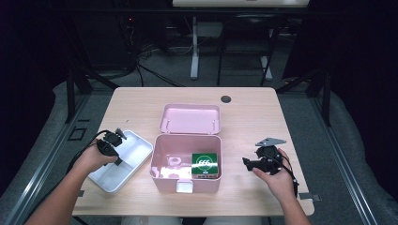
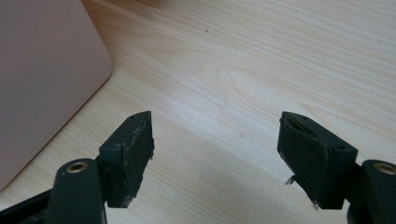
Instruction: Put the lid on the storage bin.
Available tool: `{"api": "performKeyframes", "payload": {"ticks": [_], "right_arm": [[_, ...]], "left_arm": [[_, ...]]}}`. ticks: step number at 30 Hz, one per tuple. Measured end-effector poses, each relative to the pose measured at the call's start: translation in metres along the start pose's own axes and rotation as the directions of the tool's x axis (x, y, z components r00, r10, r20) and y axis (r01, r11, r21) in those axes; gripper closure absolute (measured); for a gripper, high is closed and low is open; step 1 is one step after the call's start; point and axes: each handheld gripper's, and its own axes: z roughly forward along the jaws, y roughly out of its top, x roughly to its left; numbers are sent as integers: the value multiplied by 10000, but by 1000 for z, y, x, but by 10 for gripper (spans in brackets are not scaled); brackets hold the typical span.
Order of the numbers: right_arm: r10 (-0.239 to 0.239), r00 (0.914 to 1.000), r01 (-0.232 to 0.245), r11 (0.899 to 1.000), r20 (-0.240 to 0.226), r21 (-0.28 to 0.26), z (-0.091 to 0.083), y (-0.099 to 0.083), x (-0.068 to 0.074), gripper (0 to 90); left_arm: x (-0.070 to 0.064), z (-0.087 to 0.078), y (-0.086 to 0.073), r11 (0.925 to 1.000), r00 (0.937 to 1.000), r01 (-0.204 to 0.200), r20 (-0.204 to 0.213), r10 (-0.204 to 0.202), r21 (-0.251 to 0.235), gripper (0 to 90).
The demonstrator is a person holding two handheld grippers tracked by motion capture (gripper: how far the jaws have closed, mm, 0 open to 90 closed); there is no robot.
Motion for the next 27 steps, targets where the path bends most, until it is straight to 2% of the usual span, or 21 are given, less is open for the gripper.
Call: {"api": "performKeyframes", "payload": {"ticks": [3, 9, 15, 22, 27], "right_arm": [[77, 10000, -77, 10000, -42, 15, 1, -1, -1, 265], [82, 9999, -80, 9998, -110, 172, 3, -4, -1, 265], [112, 9999, -110, 9998, -96, 169, 3, -5, -1, 265], [137, 9998, -135, 9998, -132, 160, 3, -5, -1, 265], [120, 9998, -117, 9997, -141, 209, 4, -6, -1, 265]], "left_arm": [[0, 3, 1, 9999, 10000, 41, 80, -42, 129, 833], [-1, 4, 4, 9994, 10000, 13, -47, -12, 353, 884], [0, -3, 4, 9985, 9999, -152, -32, 154, 525, 890], [3, -31, 1, 9995, 9995, -261, -148, 263, 149, 891], [3, -62, -1, 9978, 9970, -643, -443, 634, -182, 891]]}}
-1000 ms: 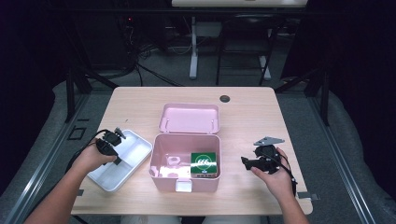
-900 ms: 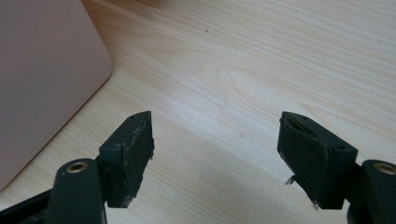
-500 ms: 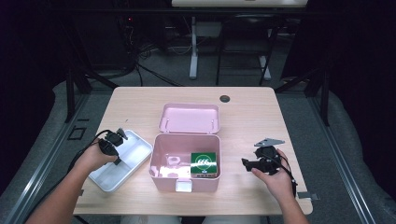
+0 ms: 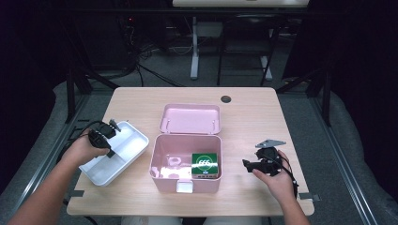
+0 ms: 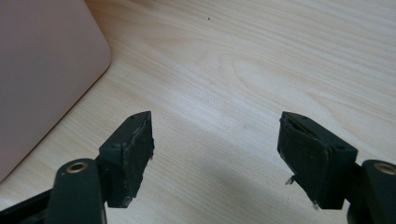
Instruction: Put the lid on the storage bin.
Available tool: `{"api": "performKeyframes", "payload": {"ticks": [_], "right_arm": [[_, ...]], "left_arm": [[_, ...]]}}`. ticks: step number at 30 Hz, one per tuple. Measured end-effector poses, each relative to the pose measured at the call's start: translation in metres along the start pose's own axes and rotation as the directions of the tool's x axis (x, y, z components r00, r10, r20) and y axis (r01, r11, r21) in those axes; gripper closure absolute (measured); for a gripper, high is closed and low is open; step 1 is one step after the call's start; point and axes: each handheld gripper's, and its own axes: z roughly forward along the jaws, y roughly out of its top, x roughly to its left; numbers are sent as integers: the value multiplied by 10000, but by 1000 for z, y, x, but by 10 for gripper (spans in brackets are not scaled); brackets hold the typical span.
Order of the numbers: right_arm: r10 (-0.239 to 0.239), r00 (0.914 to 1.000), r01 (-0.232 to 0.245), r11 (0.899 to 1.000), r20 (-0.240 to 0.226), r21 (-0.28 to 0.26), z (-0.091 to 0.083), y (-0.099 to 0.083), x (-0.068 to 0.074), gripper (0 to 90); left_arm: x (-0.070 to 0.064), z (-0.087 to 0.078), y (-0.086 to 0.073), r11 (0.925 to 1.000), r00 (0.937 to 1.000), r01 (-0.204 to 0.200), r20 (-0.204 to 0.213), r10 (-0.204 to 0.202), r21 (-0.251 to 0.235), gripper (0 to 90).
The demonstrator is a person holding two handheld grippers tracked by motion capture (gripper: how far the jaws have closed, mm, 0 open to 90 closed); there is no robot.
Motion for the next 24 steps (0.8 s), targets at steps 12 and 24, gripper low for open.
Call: {"api": "performKeyframes", "payload": {"ticks": [12, 24], "right_arm": [[13, 10000, -12, 10000, -26, 60, 1, -1, 0, 265], [13, 10000, -12, 10000, -59, 84, 3, -2, 0, 265]], "left_arm": [[-13, -69, -1, 9487, 9459, -3144, -956, 3101, -332, 891], [-43, -100, 21, 8934, 8915, -4482, -888, 4443, -304, 891]]}}
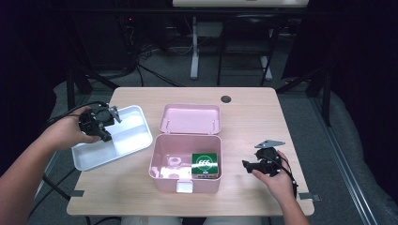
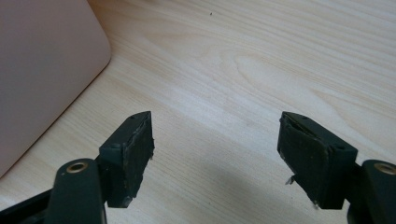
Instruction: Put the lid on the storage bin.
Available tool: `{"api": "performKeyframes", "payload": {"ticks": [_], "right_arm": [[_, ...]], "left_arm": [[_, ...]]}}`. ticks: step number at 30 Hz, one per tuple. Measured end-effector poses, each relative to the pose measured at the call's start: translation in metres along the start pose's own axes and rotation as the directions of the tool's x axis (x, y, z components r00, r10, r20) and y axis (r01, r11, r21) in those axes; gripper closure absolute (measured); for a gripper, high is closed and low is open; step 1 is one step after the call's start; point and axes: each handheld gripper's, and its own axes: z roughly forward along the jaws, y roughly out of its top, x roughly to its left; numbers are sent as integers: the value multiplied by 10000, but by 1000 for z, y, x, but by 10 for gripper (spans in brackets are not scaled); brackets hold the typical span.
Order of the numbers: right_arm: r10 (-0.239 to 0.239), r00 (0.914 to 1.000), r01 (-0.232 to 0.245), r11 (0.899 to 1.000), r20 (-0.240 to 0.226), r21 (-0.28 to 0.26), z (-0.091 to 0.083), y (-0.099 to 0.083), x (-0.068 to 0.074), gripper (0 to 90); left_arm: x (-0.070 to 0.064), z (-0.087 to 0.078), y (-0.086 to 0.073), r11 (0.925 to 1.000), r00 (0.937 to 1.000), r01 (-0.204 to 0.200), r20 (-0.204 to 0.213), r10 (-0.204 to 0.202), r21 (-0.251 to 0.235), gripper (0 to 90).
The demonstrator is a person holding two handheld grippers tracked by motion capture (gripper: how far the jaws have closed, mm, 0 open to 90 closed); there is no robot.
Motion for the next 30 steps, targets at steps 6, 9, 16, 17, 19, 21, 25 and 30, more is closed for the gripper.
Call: {"api": "performKeyframes", "payload": {"ticks": [6, 9, 16, 17, 19, 21, 25, 30], "right_arm": [[5, 10000, -5, 10000, -19, -21, 0, 0, 0, 265], [-11, 10000, 11, 10000, -25, 19, 0, 0, 0, 265], [-56, 10000, 57, 10000, -59, 27, 1, 0, 1, 265], [-66, 10000, 66, 10000, -69, 36, 1, 0, 1, 265], [-90, 9999, 91, 9999, -91, 44, 1, 0, 2, 265], [-102, 9999, 103, 9999, -85, 51, 1, 0, 1, 265], [-62, 9999, 63, 10000, -98, 48, 1, 0, 1, 265], [-84, 9999, 85, 10000, -113, 25, 2, 0, 1, 265]], "left_arm": [[-13, -4, 30, 9973, 9973, -736, 15, 736, -47, 891], [-21, -5, 47, 9930, 9929, -1181, 120, 1182, -95, 892], [-38, -6, 83, 9842, 9839, -1763, 254, 1767, -167, 892], [-41, -6, 88, 9817, 9815, -1892, 266, 1898, -228, 892], [-45, -6, 97, 9775, 9773, -2097, 269, 2102, -216, 892], [-49, -6, 105, 9742, 9740, -2244, 270, 2250, -231, 892], [-56, -4, 121, 9661, 9655, -2565, 387, 2575, -288, 892], [-68, 0, 138, 9570, 9562, -2880, 443, 2894, -354, 892]]}}
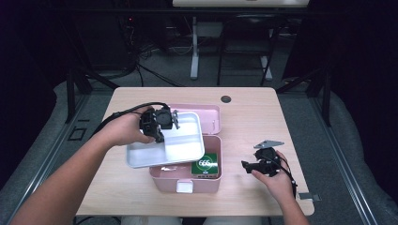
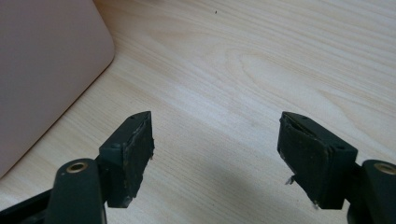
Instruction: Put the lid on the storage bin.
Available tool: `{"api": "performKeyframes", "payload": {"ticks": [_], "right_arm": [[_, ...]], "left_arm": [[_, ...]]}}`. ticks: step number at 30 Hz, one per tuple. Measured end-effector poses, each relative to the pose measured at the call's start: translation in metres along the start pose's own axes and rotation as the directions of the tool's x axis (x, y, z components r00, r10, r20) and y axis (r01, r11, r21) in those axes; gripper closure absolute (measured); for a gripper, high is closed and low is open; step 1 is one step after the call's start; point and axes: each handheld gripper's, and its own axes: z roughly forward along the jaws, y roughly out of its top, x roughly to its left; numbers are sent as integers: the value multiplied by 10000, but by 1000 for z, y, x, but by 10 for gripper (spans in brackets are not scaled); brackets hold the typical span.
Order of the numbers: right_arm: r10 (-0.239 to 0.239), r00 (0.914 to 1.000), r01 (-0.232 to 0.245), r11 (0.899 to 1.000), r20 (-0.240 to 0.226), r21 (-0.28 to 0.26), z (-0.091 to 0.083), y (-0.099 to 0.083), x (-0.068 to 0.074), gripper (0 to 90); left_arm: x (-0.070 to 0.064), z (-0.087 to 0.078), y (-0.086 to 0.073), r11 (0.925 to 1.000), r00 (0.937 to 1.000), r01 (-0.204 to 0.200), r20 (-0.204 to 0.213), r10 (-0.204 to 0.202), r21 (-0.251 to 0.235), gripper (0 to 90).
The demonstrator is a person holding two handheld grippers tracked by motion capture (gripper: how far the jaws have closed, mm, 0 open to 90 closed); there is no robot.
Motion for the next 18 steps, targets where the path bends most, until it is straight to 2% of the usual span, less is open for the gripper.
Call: {"api": "performKeyframes", "payload": {"ticks": [3, 5, 11, 13, 18], "right_arm": [[4, 10000, -4, 10000, -12, 0, 0, 0, 0, 265], [25, 10000, -25, 10000, -6, -2, 0, 0, 0, 265], [19, 10000, -18, 10000, -27, 49, 1, 0, 0, 265], [20, 10000, -20, 10000, -58, 60, 1, 0, 0, 265], [-19, 10000, 20, 10000, -44, 83, 2, -1, 1, 265]], "left_arm": [[-3, 2, 10, 9997, 9997, -235, 96, 236, -118, 892], [-4, 5, 15, 9993, 9994, -249, 221, 255, -273, 892], [-9, 15, 29, 9970, 9969, -764, 178, 766, -131, 892], [-12, 19, 33, 9954, 9958, -883, 195, 891, -376, 892], [-17, 25, 41, 9926, 9931, -1103, 353, 1122, -501, 892]]}}
